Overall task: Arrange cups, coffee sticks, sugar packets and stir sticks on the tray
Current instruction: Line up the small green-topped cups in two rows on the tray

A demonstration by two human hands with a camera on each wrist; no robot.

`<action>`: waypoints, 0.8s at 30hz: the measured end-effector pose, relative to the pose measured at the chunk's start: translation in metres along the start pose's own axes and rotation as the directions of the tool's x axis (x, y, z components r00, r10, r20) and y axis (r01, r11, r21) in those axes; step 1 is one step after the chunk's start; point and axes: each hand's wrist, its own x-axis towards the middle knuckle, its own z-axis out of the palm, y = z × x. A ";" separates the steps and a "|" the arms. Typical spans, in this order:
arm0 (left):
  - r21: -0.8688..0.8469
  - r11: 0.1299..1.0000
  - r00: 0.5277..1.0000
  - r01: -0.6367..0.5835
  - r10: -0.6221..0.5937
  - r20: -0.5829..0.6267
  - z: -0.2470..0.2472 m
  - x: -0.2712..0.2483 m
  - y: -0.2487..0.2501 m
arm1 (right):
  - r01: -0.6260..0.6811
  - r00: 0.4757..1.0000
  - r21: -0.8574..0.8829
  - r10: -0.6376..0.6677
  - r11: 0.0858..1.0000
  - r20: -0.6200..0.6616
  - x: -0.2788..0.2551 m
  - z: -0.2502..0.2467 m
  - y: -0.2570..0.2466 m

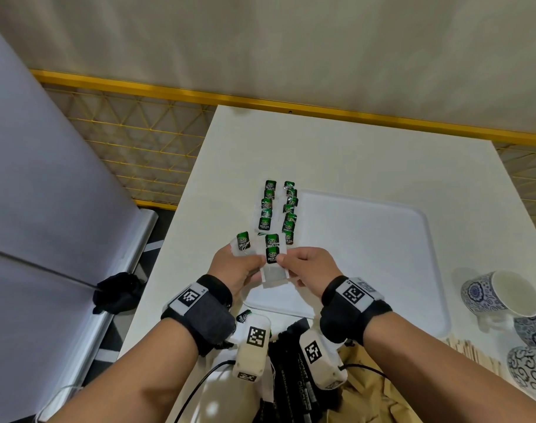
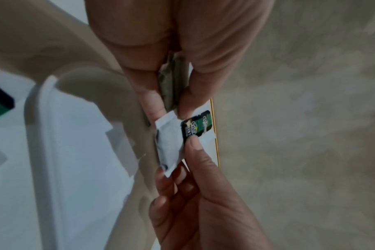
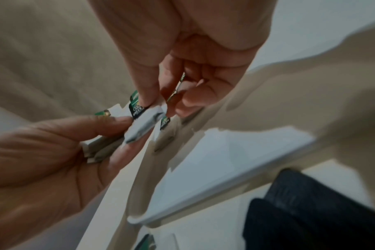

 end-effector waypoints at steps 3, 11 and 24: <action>-0.003 1.000 1.000 0.008 -0.008 0.001 0.003 0.000 -0.001 | -0.047 0.999 0.009 0.047 0.999 -0.002 0.000 -0.005 0.001; 0.045 0.997 0.997 0.068 -0.067 -0.033 0.003 0.005 -0.001 | -0.191 0.977 -0.020 0.189 0.981 -0.096 0.009 -0.018 -0.007; 0.134 0.986 0.995 0.099 -0.097 -0.027 0.003 0.009 -0.005 | -0.253 0.967 -0.045 0.254 0.966 0.021 0.002 -0.019 -0.005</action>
